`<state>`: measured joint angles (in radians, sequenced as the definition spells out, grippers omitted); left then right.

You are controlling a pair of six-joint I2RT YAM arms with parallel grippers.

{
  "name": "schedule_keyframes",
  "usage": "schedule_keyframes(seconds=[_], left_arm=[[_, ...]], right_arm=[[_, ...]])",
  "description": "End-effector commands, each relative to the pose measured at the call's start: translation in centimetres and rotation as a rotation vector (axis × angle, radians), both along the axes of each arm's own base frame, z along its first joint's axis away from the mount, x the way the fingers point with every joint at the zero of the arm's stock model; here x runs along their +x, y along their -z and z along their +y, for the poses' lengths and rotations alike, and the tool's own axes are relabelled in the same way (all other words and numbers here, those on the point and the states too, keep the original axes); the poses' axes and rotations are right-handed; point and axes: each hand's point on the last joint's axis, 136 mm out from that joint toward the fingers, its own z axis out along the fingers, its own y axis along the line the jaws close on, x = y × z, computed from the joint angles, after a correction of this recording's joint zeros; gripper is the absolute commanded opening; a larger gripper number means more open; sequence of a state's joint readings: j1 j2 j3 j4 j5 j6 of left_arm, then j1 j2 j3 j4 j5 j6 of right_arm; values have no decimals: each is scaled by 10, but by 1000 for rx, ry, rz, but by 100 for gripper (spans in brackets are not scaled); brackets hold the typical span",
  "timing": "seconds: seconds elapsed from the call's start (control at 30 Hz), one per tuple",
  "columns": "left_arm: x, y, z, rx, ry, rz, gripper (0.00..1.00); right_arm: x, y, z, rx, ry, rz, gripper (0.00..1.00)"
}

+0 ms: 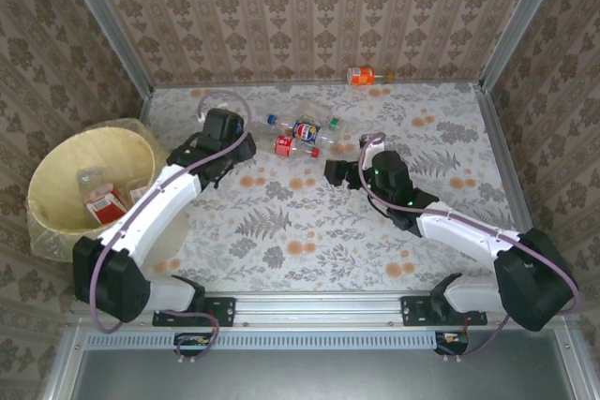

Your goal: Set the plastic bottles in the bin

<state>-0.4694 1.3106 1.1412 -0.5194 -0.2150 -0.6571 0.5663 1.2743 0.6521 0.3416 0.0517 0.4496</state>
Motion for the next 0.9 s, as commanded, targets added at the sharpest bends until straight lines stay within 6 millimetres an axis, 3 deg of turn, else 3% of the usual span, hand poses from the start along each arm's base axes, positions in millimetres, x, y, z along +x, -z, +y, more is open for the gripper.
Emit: schedule_keyframes(seconds=[0.0, 0.3, 0.53, 0.67, 0.87], left_arm=[[-6, -32, 26, 67, -17, -48, 52], [-27, -97, 54, 39, -28, -137, 52], [-51, -154, 64, -107, -11, -241, 52], [-70, -175, 95, -15, -85, -266, 52], [-93, -180, 141, 95, -209, -222, 52]], right_arm=[[5, -19, 11, 31, -28, -45, 100], [7, -17, 13, 28, -30, -41, 100], [12, -16, 19, 38, -38, -37, 100], [13, -13, 23, 39, -48, -30, 100], [15, -15, 27, 43, -59, -32, 100]])
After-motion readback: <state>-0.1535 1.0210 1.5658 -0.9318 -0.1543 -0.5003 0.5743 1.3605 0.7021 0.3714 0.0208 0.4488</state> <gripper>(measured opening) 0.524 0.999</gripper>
